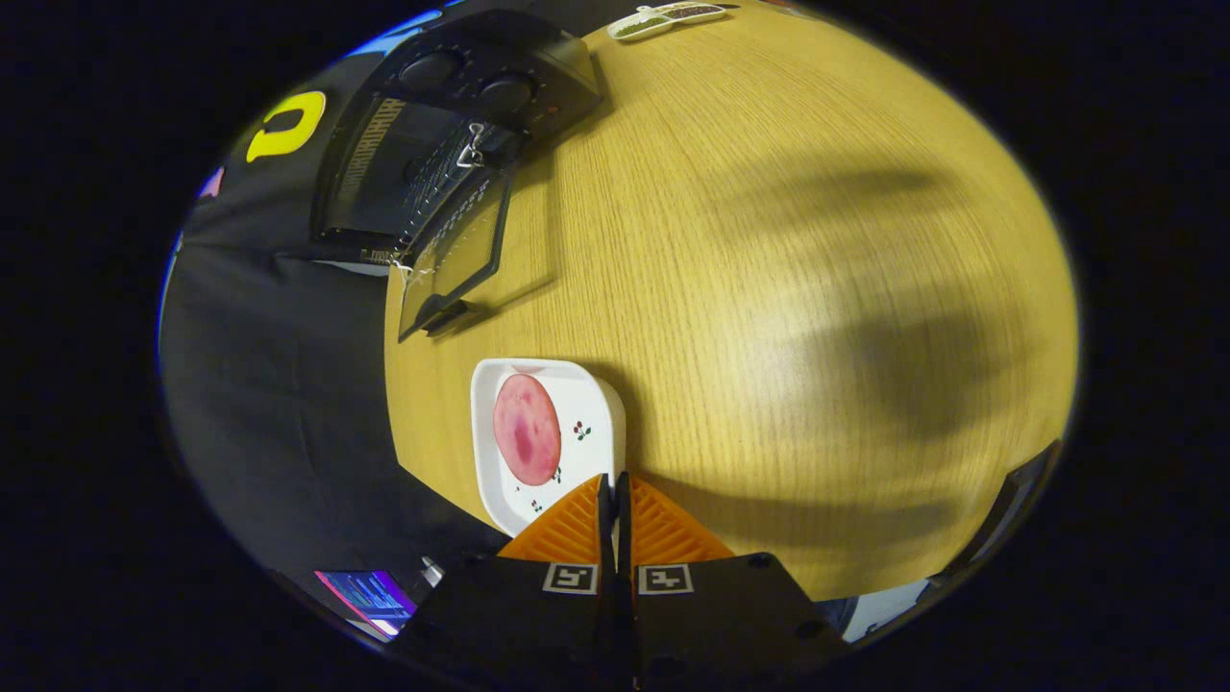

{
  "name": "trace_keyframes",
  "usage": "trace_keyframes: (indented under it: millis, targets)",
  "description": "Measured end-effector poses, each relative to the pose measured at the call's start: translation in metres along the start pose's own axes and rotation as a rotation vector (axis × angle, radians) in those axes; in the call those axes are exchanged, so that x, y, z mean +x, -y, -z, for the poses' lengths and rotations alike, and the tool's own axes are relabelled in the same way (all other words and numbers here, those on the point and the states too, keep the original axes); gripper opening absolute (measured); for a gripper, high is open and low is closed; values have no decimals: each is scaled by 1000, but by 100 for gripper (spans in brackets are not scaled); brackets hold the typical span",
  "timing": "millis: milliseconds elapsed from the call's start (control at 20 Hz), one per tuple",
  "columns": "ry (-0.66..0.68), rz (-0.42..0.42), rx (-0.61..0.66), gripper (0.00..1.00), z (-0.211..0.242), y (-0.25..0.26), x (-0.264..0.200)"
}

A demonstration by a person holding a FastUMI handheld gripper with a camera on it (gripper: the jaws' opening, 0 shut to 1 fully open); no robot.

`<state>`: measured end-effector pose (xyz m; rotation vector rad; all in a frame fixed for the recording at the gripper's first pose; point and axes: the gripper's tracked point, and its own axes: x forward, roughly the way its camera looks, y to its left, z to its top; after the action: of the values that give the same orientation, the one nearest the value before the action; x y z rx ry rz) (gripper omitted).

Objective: Open the toaster oven, put the food inside, and close the toaster oven door.

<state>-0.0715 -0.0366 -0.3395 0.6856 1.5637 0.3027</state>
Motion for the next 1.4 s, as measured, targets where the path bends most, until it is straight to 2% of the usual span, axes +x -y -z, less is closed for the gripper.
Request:
trace_keyframes:
  millis: [300,750,1200,1400]
  targets:
    - [67,-55,39,1,2,-30,-6]
    - [246,-137,165,1,2,-90,-9]
    - [355,-195,297,1,25,-144,15]
    - [410,-195,343,1,23,-156,18]
